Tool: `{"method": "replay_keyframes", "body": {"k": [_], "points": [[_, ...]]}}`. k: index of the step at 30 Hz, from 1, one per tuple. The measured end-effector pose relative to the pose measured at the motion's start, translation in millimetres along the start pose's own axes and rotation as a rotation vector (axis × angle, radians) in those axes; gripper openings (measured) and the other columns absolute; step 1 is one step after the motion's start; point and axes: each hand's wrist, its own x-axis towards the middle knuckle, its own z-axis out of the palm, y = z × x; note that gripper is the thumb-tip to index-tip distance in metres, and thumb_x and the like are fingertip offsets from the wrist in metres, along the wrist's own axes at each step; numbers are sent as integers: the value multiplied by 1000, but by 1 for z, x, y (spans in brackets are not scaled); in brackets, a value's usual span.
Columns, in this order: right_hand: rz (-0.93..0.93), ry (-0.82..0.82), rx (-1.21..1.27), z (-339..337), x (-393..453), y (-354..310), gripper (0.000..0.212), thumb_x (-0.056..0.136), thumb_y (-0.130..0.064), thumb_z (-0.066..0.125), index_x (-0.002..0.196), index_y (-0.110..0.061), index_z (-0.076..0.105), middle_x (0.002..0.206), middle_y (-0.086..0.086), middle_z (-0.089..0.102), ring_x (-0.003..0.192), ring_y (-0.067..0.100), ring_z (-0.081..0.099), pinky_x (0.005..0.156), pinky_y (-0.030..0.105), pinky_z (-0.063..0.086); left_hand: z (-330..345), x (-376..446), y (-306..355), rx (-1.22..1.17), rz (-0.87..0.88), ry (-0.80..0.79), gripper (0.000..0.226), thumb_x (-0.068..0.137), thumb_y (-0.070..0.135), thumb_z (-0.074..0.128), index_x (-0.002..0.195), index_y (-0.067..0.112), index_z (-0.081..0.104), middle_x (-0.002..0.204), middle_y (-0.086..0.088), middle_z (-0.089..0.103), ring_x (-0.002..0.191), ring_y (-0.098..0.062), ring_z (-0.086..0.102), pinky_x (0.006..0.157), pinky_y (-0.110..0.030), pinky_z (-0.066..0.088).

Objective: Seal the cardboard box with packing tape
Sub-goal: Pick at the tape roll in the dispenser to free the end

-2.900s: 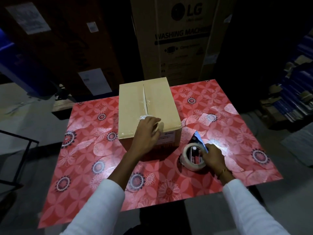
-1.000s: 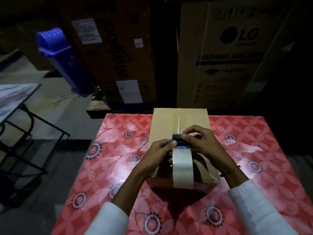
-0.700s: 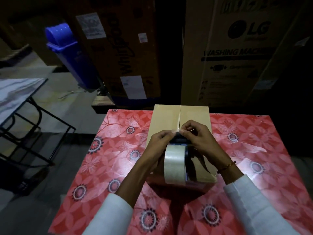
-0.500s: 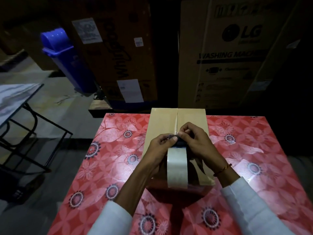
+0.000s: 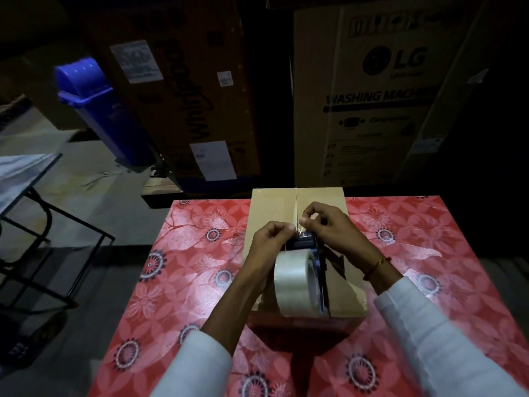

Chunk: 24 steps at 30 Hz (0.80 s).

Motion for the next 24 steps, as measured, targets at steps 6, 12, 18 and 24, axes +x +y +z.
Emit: {"method": "replay_keyframes", "body": {"k": [6, 12, 18, 24], "points": [[214, -184, 296, -15, 11, -1, 11, 95, -23, 69, 91, -13, 68, 80, 4, 64, 73, 15, 61, 64, 25, 49, 6, 13, -2, 6, 33, 18, 7, 95, 12, 63, 90, 9, 66, 91, -11, 68, 83, -20, 64, 74, -30, 55], [319, -193, 668, -15, -4, 6, 44, 83, -42, 71, 107, -5, 68, 104, 10, 70, 89, 22, 66, 58, 22, 53, 9, 15, -12, -91, 21, 81, 10, 95, 12, 62, 85, 12, 64, 88, -12, 65, 82, -27, 60, 71, -40, 49], [231, -105, 524, -1, -17, 13, 22, 91, -13, 72, 103, 5, 69, 89, 6, 76, 84, 20, 74, 67, 25, 60, 13, 16, -16, -45, 29, 173, 8, 94, 12, 61, 88, 9, 65, 86, -9, 66, 81, -23, 61, 76, -39, 51], [90, 100, 280, 13, -13, 18, 11, 95, -15, 68, 89, -6, 70, 87, 14, 71, 85, 30, 71, 74, 48, 60, 16, 19, -22, -6, 61, 215, 10, 92, 17, 65, 83, 15, 66, 85, -8, 67, 83, -28, 63, 76, -45, 51]]}}
